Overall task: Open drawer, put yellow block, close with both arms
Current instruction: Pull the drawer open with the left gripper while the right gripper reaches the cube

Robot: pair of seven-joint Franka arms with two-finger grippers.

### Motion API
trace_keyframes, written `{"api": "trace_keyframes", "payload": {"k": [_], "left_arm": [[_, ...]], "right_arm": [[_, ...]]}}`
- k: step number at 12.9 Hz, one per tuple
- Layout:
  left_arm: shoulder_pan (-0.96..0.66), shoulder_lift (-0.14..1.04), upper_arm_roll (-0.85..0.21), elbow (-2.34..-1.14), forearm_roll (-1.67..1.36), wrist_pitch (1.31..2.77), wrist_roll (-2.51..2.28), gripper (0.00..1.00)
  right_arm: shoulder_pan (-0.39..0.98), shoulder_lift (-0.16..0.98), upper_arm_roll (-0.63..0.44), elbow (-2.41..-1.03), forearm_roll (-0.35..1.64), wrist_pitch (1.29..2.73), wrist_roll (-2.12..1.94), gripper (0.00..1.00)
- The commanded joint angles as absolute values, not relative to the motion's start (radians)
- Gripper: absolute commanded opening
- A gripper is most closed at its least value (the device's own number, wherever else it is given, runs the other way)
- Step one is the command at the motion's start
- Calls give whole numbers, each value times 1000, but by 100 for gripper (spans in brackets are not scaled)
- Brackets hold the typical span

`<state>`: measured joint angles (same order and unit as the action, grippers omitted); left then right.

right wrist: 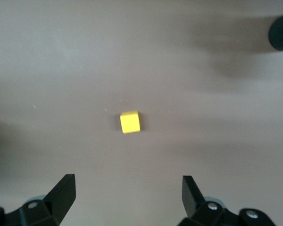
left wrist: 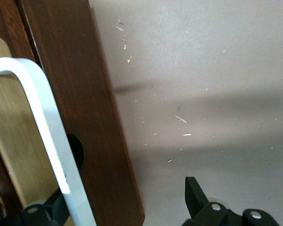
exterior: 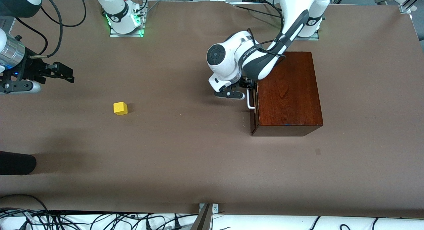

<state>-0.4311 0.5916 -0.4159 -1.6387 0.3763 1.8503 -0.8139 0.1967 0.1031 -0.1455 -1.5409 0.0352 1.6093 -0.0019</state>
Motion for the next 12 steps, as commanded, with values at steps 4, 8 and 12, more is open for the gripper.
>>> {"api": "trace_keyframes", "payload": {"k": [4, 8, 12], "left_arm": [[-486, 637, -419, -1582, 382, 1991, -887, 100], [-529, 682, -419, -1507, 365, 1997, -887, 100], [-561, 710, -417, -1459, 365, 1997, -888, 100]], "right_arm": [[141, 124, -149, -1535, 138, 1635, -2, 100], [172, 152, -141, -1534, 75, 1625, -14, 100], [232, 178, -138, -1540, 45, 1571, -38, 100]]}}
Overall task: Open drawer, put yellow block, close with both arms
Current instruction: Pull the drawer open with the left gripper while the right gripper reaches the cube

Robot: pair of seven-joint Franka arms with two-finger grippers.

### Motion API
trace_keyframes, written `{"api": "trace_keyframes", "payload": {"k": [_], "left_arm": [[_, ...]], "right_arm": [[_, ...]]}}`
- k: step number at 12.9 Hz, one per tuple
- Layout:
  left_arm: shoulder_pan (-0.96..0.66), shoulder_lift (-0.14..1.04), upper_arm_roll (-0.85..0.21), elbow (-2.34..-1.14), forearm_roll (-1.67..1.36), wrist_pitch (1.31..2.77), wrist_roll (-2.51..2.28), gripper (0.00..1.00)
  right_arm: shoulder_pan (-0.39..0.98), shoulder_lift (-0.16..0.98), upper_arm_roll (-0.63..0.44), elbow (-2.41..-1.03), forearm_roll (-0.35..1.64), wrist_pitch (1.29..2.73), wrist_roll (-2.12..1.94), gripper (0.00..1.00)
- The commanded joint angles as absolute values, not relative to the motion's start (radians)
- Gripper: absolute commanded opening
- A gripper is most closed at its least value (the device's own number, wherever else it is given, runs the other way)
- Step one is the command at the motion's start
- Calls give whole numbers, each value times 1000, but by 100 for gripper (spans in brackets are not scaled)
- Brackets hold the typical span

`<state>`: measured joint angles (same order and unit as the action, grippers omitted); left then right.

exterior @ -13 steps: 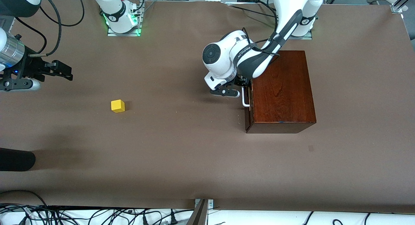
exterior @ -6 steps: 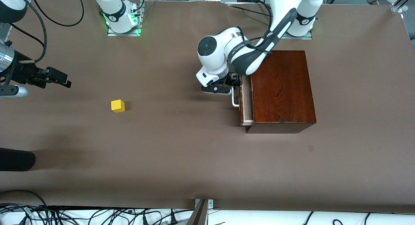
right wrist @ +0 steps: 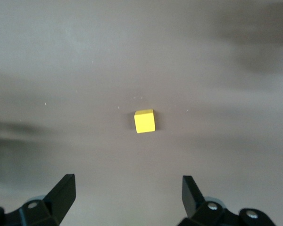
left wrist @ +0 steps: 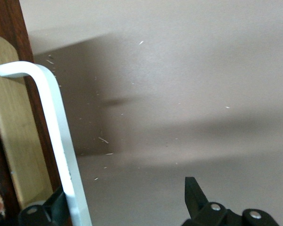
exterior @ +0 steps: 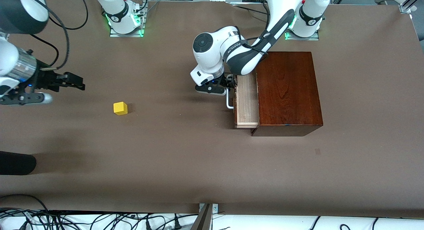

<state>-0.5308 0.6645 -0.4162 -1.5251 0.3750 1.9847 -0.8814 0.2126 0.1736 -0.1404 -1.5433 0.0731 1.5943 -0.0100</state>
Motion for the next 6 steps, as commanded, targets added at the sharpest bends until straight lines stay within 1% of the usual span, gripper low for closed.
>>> {"api": "trace_keyframes", "payload": {"k": [1, 4, 6], "left_arm": [[-561, 709, -419, -1454, 364, 2005, -888, 100], [-563, 701, -419, -1443, 351, 2029, -894, 100], [-554, 667, -419, -1443, 353, 2014, -877, 100]], "right_arm": [[239, 181, -135, -1558, 40, 1577, -90, 100], [253, 178, -135, -1669, 31, 1673, -107, 100], [253, 178, -135, -1744, 32, 1753, -106, 100]]}}
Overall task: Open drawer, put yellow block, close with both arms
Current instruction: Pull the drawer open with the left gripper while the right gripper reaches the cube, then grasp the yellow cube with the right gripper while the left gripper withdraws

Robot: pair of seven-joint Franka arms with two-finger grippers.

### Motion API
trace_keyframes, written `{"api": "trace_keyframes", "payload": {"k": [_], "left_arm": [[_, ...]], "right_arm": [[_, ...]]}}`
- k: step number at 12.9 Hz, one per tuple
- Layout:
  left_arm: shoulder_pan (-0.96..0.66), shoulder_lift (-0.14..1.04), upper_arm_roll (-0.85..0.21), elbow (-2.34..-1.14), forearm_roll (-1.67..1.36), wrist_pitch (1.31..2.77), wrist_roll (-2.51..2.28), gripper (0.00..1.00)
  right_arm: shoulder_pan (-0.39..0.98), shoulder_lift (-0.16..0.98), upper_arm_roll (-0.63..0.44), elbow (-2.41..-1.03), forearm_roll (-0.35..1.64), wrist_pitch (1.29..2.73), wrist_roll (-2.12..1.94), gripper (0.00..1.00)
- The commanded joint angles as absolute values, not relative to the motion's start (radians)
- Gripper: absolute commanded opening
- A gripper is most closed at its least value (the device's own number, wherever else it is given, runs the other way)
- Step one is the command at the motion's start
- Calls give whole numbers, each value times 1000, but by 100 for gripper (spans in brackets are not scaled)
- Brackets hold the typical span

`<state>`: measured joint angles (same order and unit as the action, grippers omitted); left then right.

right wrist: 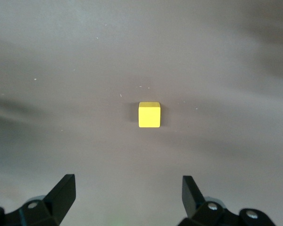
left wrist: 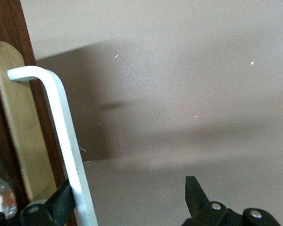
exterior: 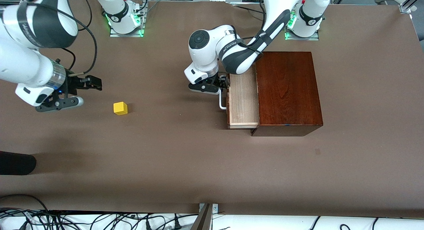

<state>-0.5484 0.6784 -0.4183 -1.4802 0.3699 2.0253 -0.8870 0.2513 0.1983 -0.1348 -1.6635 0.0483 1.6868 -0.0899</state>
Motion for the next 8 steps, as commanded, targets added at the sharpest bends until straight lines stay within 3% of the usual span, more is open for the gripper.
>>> {"api": "trace_keyframes", "payload": {"k": [1, 4, 8], "left_arm": [[-551, 649, -417, -1443, 353, 1978, -877, 100], [-535, 559, -417, -1442, 350, 1834, -877, 100], [-436, 418, -417, -1442, 350, 1662, -879, 100]], "right_arm": [[253, 176, -135, -1788, 32, 1797, -106, 100], [252, 189, -135, -1940, 34, 2017, -118, 100], [252, 265, -133, -1962, 38, 2098, -120, 100]]}}
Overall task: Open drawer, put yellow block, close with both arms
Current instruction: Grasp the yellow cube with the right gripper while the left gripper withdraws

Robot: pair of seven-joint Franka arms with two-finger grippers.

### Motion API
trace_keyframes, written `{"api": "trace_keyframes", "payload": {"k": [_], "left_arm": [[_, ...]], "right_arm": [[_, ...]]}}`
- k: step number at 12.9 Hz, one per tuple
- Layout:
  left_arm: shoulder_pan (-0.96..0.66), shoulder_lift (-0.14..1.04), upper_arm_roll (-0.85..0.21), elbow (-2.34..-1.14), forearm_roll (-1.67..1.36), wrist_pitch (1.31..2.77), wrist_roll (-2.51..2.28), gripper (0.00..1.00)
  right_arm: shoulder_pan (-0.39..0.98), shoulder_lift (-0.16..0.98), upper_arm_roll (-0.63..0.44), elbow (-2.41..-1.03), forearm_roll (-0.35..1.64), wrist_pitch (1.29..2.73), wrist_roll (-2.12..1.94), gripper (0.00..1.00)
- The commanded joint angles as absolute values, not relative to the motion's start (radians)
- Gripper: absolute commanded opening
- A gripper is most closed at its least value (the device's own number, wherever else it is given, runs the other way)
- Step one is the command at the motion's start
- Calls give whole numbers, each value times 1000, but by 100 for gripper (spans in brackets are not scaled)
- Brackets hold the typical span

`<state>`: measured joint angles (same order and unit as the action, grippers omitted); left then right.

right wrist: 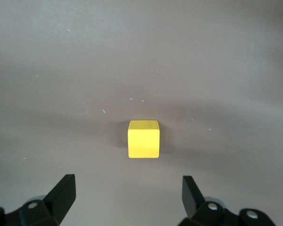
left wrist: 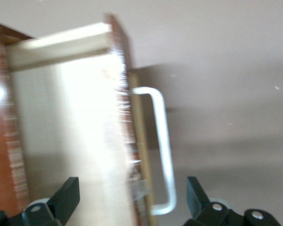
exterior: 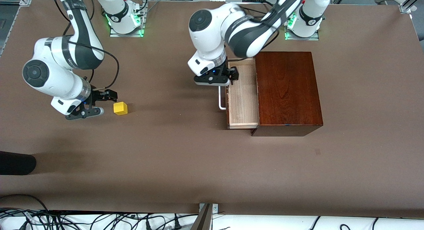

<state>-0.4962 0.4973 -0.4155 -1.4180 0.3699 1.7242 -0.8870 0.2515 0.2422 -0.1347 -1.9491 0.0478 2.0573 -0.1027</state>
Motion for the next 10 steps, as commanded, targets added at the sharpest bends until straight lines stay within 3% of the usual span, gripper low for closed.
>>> {"api": "trace_keyframes", "payload": {"k": [1, 6, 10], "left_arm": [[-404, 387, -417, -1442, 350, 1632, -877, 100], [-191, 279, -419, -1440, 262, 1562, -728, 100], [-45, 259, -417, -1350, 226, 1461, -476, 100]], "right_arm": [[252, 290, -133, -1973, 38, 2136, -120, 100], [252, 383, -133, -1994, 40, 2270, -137, 100], [250, 411, -133, -2057, 46, 2365, -144, 100]]}}
